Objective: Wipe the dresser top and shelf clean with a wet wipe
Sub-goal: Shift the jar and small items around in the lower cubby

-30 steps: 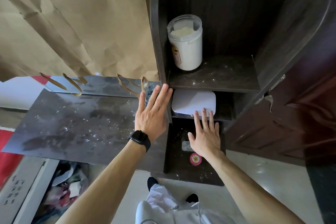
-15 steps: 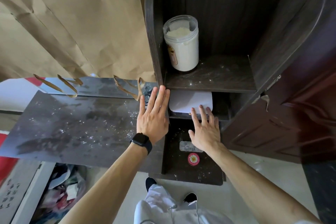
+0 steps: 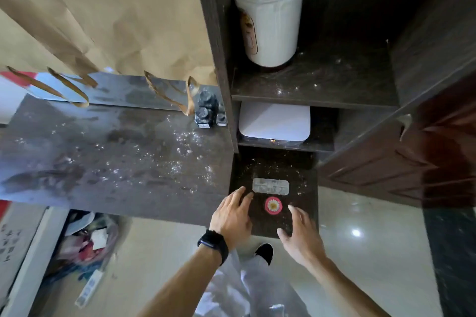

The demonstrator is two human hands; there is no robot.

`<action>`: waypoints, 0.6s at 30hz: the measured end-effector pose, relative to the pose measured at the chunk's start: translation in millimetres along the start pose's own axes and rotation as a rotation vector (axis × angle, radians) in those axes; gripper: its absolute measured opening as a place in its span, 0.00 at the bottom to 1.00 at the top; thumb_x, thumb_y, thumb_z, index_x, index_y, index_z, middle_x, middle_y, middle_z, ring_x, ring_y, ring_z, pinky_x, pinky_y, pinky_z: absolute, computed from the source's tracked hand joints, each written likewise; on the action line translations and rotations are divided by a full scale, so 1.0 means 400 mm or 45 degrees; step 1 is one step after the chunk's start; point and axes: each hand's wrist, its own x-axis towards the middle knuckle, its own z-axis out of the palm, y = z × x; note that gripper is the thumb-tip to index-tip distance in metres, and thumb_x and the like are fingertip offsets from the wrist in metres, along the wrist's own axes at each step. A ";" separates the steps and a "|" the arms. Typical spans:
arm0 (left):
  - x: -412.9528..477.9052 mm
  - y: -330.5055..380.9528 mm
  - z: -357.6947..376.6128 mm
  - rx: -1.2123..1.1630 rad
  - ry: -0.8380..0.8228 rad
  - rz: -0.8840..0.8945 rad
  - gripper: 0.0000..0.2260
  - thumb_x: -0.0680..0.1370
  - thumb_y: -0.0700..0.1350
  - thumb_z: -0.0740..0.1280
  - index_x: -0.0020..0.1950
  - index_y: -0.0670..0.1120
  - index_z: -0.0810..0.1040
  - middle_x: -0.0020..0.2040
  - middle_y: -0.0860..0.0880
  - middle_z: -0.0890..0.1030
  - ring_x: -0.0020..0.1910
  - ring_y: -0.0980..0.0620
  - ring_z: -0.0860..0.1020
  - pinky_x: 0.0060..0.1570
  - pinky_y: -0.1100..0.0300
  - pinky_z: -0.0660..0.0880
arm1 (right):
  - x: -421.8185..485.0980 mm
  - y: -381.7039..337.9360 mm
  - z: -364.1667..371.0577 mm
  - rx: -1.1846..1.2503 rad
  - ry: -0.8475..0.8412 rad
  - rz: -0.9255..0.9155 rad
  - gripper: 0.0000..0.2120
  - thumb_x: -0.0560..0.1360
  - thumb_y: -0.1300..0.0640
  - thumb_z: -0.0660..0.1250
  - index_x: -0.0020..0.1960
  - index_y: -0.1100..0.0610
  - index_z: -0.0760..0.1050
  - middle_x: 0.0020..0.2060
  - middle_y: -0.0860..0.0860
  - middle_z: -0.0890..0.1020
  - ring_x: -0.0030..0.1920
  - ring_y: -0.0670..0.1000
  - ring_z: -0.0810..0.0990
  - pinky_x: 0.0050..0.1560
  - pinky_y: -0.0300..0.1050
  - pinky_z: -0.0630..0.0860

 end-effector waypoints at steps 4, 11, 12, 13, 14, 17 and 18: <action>0.075 -0.005 0.077 0.040 -0.168 0.016 0.30 0.78 0.46 0.63 0.79 0.50 0.56 0.79 0.48 0.58 0.77 0.48 0.57 0.75 0.56 0.57 | 0.048 -0.012 0.069 0.081 -0.106 0.115 0.42 0.76 0.40 0.66 0.80 0.45 0.44 0.78 0.51 0.55 0.72 0.54 0.69 0.63 0.52 0.76; 0.302 -0.013 0.183 0.099 -0.287 -0.069 0.32 0.77 0.44 0.64 0.78 0.47 0.56 0.74 0.45 0.62 0.71 0.42 0.65 0.64 0.45 0.71 | 0.172 -0.011 0.129 -0.076 -0.104 -0.098 0.36 0.77 0.44 0.67 0.78 0.44 0.52 0.75 0.51 0.62 0.61 0.57 0.80 0.58 0.53 0.80; 0.327 -0.010 0.198 0.127 -0.295 -0.076 0.32 0.77 0.44 0.64 0.79 0.47 0.54 0.74 0.45 0.62 0.70 0.41 0.65 0.65 0.44 0.70 | 0.184 -0.002 0.131 -0.125 -0.089 -0.132 0.34 0.77 0.46 0.68 0.78 0.46 0.56 0.73 0.52 0.66 0.60 0.57 0.81 0.57 0.53 0.81; 0.348 -0.007 0.210 0.167 -0.292 -0.074 0.32 0.77 0.44 0.64 0.79 0.47 0.54 0.74 0.44 0.63 0.70 0.41 0.65 0.65 0.44 0.70 | 0.195 0.006 0.130 -0.165 -0.084 -0.160 0.33 0.77 0.47 0.68 0.77 0.47 0.58 0.70 0.51 0.68 0.60 0.57 0.80 0.57 0.52 0.81; 0.364 -0.005 0.220 0.229 -0.270 -0.065 0.32 0.78 0.44 0.63 0.79 0.46 0.54 0.73 0.43 0.64 0.70 0.41 0.66 0.65 0.44 0.69 | 0.205 0.015 0.127 -0.200 -0.092 -0.187 0.32 0.77 0.48 0.69 0.76 0.47 0.59 0.69 0.51 0.70 0.60 0.57 0.80 0.57 0.52 0.81; 0.383 -0.006 0.251 0.392 -0.183 -0.015 0.23 0.80 0.43 0.60 0.75 0.44 0.62 0.70 0.42 0.68 0.68 0.41 0.67 0.63 0.46 0.69 | 0.214 0.042 0.117 -0.239 -0.111 -0.211 0.32 0.76 0.48 0.69 0.76 0.45 0.59 0.68 0.50 0.70 0.63 0.56 0.78 0.58 0.51 0.80; 0.384 -0.009 0.260 0.416 -0.169 -0.008 0.22 0.79 0.43 0.60 0.73 0.43 0.64 0.69 0.42 0.68 0.67 0.41 0.68 0.63 0.46 0.69 | 0.212 0.047 0.116 -0.232 -0.112 -0.204 0.32 0.76 0.47 0.69 0.76 0.45 0.59 0.68 0.49 0.70 0.63 0.55 0.77 0.59 0.50 0.79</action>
